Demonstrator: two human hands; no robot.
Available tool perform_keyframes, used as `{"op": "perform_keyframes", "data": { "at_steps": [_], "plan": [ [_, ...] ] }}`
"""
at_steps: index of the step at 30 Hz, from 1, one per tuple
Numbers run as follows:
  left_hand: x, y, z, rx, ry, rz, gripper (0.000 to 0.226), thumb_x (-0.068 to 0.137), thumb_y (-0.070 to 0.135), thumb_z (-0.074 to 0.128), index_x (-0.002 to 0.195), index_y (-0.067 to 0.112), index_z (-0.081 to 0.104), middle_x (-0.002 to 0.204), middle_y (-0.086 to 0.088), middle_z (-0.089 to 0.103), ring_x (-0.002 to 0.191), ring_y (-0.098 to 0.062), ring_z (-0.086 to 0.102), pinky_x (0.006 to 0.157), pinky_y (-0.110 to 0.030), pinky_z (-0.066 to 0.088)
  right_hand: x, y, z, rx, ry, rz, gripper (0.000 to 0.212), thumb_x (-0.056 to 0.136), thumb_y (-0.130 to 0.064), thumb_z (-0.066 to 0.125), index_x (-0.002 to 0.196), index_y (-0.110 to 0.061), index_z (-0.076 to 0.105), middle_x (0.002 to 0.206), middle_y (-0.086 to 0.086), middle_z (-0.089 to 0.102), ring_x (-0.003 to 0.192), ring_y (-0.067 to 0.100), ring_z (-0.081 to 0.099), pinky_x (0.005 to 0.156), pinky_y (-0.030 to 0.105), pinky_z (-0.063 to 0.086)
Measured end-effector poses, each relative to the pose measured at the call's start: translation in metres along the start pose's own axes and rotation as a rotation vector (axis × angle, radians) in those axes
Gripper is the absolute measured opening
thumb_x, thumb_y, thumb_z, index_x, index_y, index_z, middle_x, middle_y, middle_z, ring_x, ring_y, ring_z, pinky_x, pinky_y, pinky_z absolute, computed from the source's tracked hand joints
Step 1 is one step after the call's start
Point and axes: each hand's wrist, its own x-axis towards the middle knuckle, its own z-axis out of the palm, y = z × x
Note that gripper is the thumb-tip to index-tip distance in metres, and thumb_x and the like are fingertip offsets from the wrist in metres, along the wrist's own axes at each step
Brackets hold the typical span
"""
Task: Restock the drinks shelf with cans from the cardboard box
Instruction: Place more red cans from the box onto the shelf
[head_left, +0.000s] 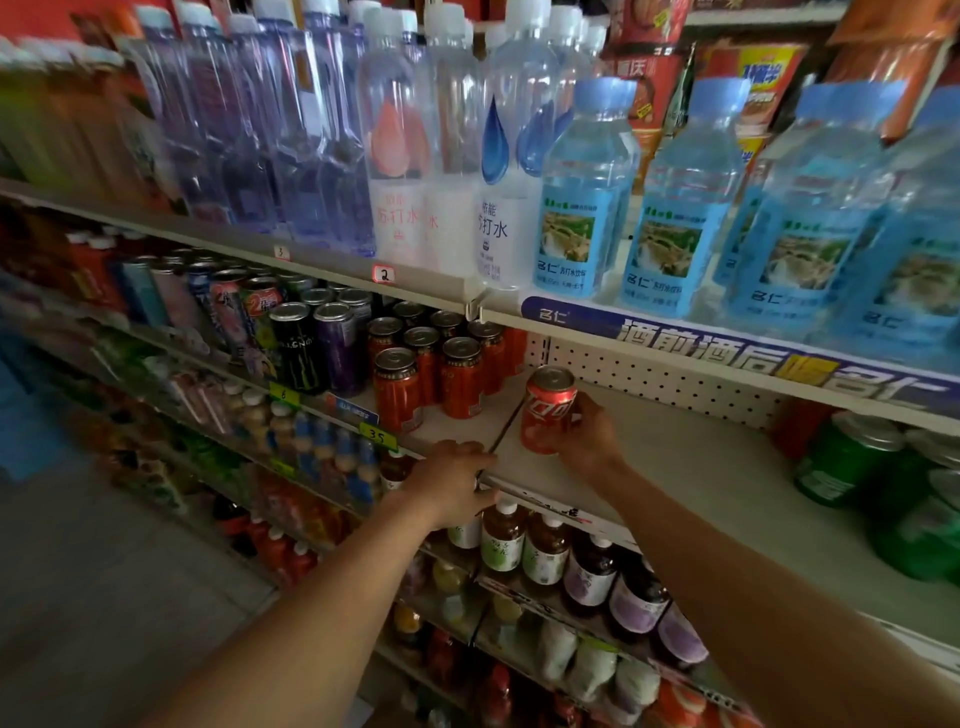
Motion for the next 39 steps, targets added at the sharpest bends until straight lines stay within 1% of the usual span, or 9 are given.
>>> {"op": "perform_keyframes", "data": {
  "at_steps": [5,8,12,20,24,26,29,33,39],
  "plan": [
    [0.001,-0.005,0.000,0.033,-0.029,0.025,0.058,0.093,0.048,0.055,0.146,0.029,0.041,0.150,0.003,0.041,0.135,-0.023,0.030,0.109,-0.035,0.035,0.014,0.006,0.008,-0.016,0.035,0.013,0.076,0.064,-0.016,0.090,0.130,-0.013,0.054,0.111,-0.003,0.064,0.102,0.016,0.063,0.076,0.017,0.048],
    [0.006,-0.006,-0.003,0.058,-0.032,0.041,0.055,0.093,0.048,0.055,0.144,0.030,0.044,0.147,0.006,0.044,0.131,-0.023,0.036,0.107,-0.033,0.035,0.015,0.011,0.007,-0.071,0.034,0.082,0.067,0.070,-0.020,0.087,0.127,-0.010,0.053,0.109,-0.001,0.061,0.102,0.016,0.058,0.067,0.010,0.046],
    [0.011,-0.011,-0.006,0.015,-0.056,0.044,0.050,0.092,0.046,0.058,0.139,0.030,0.050,0.140,0.006,0.049,0.127,-0.021,0.044,0.106,-0.036,0.038,0.028,0.016,0.005,-0.199,0.093,0.090,0.062,0.066,-0.039,0.087,0.119,-0.017,0.063,0.114,0.002,0.070,0.105,0.020,0.065,0.080,0.024,0.045],
    [0.018,-0.011,-0.007,0.009,-0.031,0.042,0.042,0.094,0.047,0.054,0.132,0.028,0.056,0.125,0.003,0.055,0.116,-0.019,0.052,0.097,-0.035,0.044,0.074,0.021,0.004,-0.164,0.165,0.119,0.051,0.071,-0.036,0.083,0.116,-0.021,0.064,0.117,-0.001,0.069,0.102,0.015,0.064,0.089,0.029,0.052],
    [0.019,-0.014,-0.007,-0.013,-0.031,0.024,0.041,0.092,0.049,0.057,0.129,0.031,0.057,0.120,0.005,0.056,0.111,-0.016,0.052,0.094,-0.035,0.045,0.090,0.024,0.006,-0.210,0.187,0.113,0.056,0.074,-0.038,0.080,0.124,-0.021,0.060,0.124,0.003,0.066,0.112,0.023,0.062,0.098,0.040,0.051],
    [0.020,-0.013,-0.008,-0.007,-0.034,0.025,0.041,0.092,0.050,0.058,0.128,0.031,0.058,0.119,0.005,0.056,0.111,-0.016,0.052,0.093,-0.034,0.045,0.096,0.025,0.007,-0.230,0.207,0.106,0.060,0.076,-0.039,0.079,0.128,-0.021,0.056,0.128,0.004,0.063,0.117,0.025,0.059,0.101,0.040,0.049],
    [0.022,-0.013,-0.008,0.024,-0.019,0.041,0.041,0.092,0.049,0.058,0.128,0.030,0.058,0.122,0.005,0.057,0.113,-0.017,0.053,0.094,-0.033,0.043,0.102,0.026,0.009,-0.239,0.223,0.099,0.064,0.077,-0.043,0.077,0.132,-0.020,0.053,0.131,0.005,0.062,0.119,0.025,0.058,0.097,0.035,0.045],
    [0.022,-0.012,-0.009,0.040,-0.016,0.047,0.041,0.092,0.048,0.057,0.129,0.030,0.058,0.123,0.006,0.057,0.113,-0.016,0.052,0.088,-0.028,0.039,0.106,0.024,0.013,-0.266,0.271,0.124,0.058,0.075,-0.046,0.077,0.124,-0.021,0.059,0.124,0.005,0.066,0.113,0.024,0.062,0.089,0.031,0.046],
    [0.023,-0.011,-0.011,0.042,-0.064,0.026,0.043,0.093,0.049,0.056,0.131,0.031,0.056,0.126,0.006,0.056,0.117,-0.017,0.050,0.095,-0.031,0.040,0.112,0.026,0.018,-0.275,0.283,0.153,0.052,0.075,-0.045,0.078,0.118,-0.021,0.063,0.118,0.004,0.069,0.109,0.023,0.064,0.091,0.032,0.049]
  ]
}}
